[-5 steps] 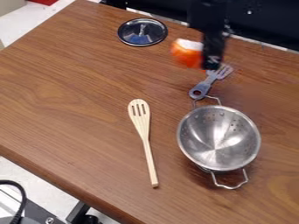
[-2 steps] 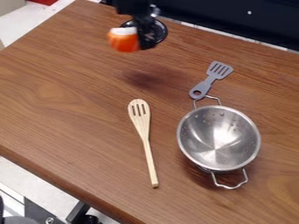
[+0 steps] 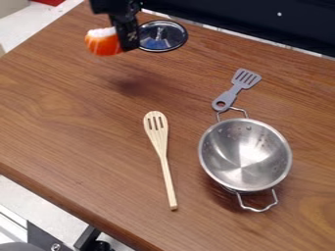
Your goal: Move the orange object further away from the pot
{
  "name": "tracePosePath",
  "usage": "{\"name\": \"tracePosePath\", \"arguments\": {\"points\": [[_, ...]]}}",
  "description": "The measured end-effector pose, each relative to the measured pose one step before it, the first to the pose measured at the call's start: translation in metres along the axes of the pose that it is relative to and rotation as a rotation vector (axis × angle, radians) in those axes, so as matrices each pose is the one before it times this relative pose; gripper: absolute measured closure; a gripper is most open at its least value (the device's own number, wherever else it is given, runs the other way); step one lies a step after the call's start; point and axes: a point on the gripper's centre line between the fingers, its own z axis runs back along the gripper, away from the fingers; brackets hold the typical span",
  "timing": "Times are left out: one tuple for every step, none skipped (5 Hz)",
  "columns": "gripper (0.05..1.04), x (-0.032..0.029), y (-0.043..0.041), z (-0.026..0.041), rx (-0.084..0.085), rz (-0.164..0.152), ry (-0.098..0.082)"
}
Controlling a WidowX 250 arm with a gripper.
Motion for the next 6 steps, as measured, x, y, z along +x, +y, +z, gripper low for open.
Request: {"name": "tracePosePath", "arguments": {"points": [[0.574,0.01804,-0.0127,-0.01337,0.0365,0.0988,-0.0152],[0.574,0.0188,-0.01937,-0.00551,0.0005,0.1401,-0.0114],[0.574,0.01417,-0.00908,-0.0119,-0.0505,0.0433,-0.0096],[0.574,0.00737,-0.0017,-0.01016,-0.0363,0.0229,-0.0037],[0.574,0.00953,0.003,-0.00527,0.0235,-0.0339,-0.0093],[0.524,0.00129,0.00106,-0.00083,0.0078,-0.0007,-0.0051]]}}
